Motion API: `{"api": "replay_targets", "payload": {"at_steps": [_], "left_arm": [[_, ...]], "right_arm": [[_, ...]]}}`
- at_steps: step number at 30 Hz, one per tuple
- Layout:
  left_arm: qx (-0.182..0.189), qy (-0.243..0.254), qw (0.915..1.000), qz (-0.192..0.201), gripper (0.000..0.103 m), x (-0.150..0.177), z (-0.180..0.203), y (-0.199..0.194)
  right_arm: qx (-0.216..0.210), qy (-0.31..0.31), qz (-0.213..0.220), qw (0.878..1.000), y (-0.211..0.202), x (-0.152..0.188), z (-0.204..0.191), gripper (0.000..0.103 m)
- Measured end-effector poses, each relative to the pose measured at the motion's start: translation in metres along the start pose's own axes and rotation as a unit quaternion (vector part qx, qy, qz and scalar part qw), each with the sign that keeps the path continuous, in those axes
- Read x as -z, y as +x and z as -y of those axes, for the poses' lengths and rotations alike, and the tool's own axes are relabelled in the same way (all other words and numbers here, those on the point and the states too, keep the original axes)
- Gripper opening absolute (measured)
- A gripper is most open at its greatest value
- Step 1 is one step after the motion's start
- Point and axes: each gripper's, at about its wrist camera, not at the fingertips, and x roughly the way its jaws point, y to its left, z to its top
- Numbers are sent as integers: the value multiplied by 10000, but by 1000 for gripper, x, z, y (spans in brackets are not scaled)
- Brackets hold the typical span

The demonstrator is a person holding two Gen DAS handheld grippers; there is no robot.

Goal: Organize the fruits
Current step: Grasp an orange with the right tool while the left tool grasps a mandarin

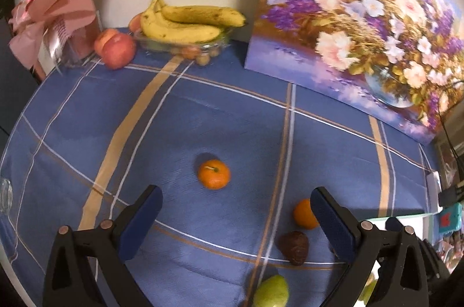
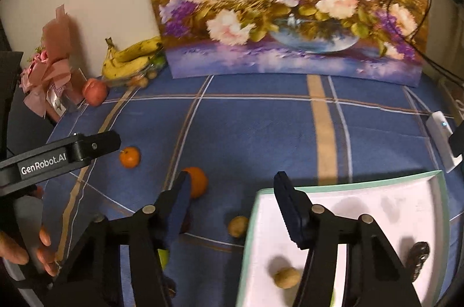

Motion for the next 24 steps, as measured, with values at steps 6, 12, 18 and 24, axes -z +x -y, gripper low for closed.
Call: {"api": "replay_targets", "payload": {"at_steps": [6,12,18,24], "left_arm": [[-245,-305,9992,-112,103,-1,-26,15],[-287,-393,9986,-189,103,-8,-42,28],[-132,-382,9990,-200,102,-12,-49,47],[291,-240,9989,-262,90,-15,-40,70]], "right_arm": [[-264,32,-182,9995,23,2,-17,52],[-317,87,-431,9985,56,3,-31,50],[-220,104,-582,9980,79,4,-36,48],[-233,141,-658,9975,88,4,-34,41]]}}
